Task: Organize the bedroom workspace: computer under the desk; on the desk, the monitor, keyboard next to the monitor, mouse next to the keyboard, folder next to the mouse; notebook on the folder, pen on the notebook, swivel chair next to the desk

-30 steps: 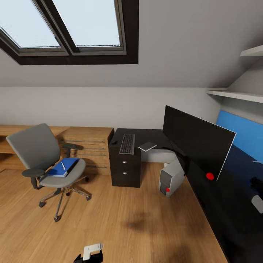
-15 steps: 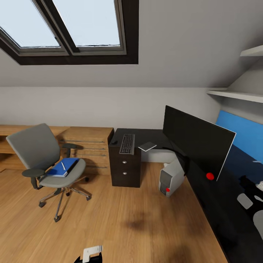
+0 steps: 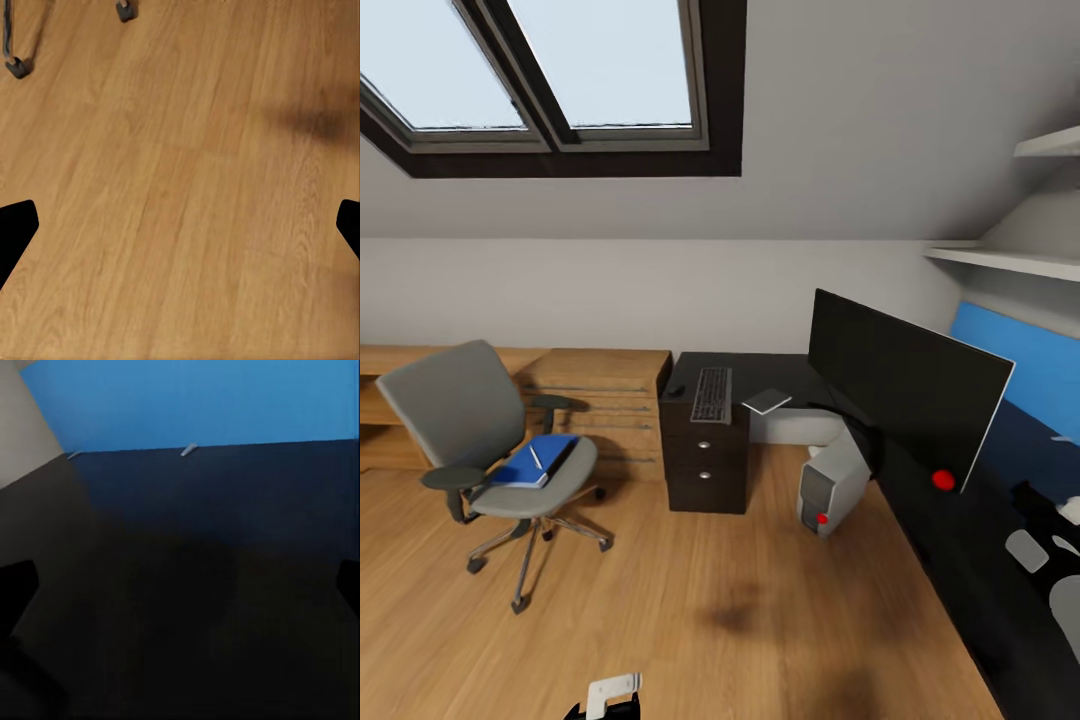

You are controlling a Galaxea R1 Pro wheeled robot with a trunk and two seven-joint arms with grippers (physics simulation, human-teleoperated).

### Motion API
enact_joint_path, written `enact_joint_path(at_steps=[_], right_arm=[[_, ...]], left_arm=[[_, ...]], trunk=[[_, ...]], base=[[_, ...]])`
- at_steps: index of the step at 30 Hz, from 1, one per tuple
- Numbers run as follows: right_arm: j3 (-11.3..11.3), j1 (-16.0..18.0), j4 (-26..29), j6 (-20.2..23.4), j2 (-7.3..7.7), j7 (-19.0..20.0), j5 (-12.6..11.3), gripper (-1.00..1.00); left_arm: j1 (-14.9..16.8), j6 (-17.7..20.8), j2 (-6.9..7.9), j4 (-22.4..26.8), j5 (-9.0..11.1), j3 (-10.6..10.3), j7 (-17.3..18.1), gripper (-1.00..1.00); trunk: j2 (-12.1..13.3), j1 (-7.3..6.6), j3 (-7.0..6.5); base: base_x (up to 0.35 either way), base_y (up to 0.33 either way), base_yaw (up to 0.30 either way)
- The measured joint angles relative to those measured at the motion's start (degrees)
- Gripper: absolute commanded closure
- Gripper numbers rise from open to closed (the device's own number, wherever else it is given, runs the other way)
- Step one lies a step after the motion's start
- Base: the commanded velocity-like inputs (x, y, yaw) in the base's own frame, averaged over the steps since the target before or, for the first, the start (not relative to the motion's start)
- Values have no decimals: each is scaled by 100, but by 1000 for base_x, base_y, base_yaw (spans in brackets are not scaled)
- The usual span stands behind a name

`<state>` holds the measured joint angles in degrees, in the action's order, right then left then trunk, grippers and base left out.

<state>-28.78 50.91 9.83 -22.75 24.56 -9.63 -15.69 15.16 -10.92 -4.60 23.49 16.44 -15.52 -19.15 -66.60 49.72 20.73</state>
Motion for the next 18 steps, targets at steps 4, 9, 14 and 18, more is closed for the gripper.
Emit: enact_joint_path(at_steps=[4, 9, 14, 18], right_arm=[[-6, 1, -1, -3, 11, -5, 0, -100], [-8, 1, -1, -4, 20, -208, 3, -100], [-2, 2, -1, -29, 13, -260, 2, -100], [-3, 2, 7, -41, 19, -255, 2, -100]], left_arm=[[0, 0, 1, -2, -1, 1, 2, -100], [-1, 4, -8, -28, -8, -13, 3, -100], [-1, 1, -3, -70, -1, -16, 6, -100], [-1, 1, -1, -78, -3, -22, 9, -100]], trunk=[[0, 0, -14], [0, 0, -32], [0, 0, -37], [-1, -2, -37]], base=[[72, 172, -232], [15, 31, -229], [47, 4, -52], [237, 0, -3]])
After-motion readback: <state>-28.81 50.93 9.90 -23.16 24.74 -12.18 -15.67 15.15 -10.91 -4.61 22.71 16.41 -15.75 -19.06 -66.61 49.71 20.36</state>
